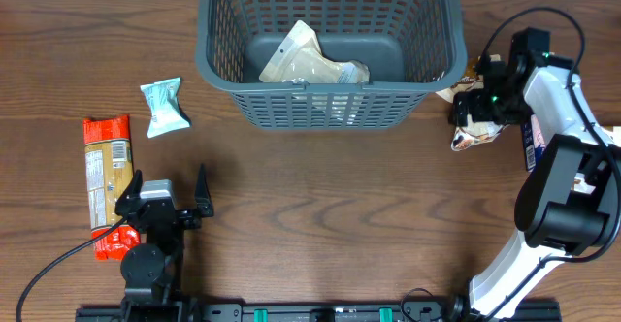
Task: Pack container
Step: 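Move the right gripper back to the brown Pantree pouch, then close the right gripper on the brown pouch and lift it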
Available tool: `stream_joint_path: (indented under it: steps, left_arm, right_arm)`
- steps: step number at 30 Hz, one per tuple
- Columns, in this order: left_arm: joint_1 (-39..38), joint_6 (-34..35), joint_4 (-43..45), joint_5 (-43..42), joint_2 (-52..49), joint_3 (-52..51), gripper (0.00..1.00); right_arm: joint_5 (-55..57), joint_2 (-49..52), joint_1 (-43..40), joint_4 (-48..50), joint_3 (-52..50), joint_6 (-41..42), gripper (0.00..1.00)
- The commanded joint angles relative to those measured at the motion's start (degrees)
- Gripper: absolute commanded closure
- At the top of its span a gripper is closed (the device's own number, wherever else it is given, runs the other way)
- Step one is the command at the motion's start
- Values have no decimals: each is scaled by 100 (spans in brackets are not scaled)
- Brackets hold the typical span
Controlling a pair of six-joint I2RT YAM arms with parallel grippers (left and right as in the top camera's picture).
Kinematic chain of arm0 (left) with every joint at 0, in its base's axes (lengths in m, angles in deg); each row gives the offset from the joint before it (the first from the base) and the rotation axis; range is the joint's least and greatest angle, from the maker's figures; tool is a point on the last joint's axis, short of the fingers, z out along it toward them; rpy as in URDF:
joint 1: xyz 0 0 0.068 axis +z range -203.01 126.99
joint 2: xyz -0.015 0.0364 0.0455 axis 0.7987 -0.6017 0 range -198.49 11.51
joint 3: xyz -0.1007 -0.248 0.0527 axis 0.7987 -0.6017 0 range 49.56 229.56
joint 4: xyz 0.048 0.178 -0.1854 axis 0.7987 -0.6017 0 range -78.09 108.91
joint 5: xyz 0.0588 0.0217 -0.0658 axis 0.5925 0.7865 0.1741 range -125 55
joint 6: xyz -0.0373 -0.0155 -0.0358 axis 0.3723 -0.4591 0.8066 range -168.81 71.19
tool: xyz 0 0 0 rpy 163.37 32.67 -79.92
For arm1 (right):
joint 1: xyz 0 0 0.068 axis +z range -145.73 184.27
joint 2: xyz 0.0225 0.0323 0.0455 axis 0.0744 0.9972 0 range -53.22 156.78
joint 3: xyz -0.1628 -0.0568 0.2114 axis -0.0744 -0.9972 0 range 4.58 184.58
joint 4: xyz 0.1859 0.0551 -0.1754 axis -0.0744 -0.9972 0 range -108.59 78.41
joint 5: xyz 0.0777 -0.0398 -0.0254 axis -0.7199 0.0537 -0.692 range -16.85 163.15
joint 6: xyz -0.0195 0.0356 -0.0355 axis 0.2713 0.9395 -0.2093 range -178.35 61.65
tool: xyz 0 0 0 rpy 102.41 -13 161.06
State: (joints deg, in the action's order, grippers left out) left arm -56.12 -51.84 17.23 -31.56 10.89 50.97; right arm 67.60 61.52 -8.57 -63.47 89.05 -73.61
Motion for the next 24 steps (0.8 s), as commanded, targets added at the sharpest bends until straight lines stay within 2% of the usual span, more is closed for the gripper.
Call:
stream_joint_path:
  steps: [1,15,17,18,20,22,24]
  left_arm:
    - [-9,-31,-212,155,39,-118,1]
    - [-9,-31,-212,155,39,-118,1]
    - [-9,-31,-212,155,39,-118,1]
    - [-9,-31,-212,155,39,-118,1]
    - [-9,-31,-210,155,39,-118,1]
    - [-9,-31,-212,155,39,-118,1]
    - [-9,-31,-212,155,39,-118,1]
  right_arm:
    - [-103,50,17,203,-286,-391,1]
    - [-247,68,17,1075,-852,-710,1]
    - [-249,68,17,1106,-852,-710,9]
    - [-267,68,17,1115,-852,-713,22]
    - [-323,68,17,1132,-852,-710,62]
    - [-404,68,17,1150,-852,-710,73]
    - [-417,68,17,1165,-852,-708,73]
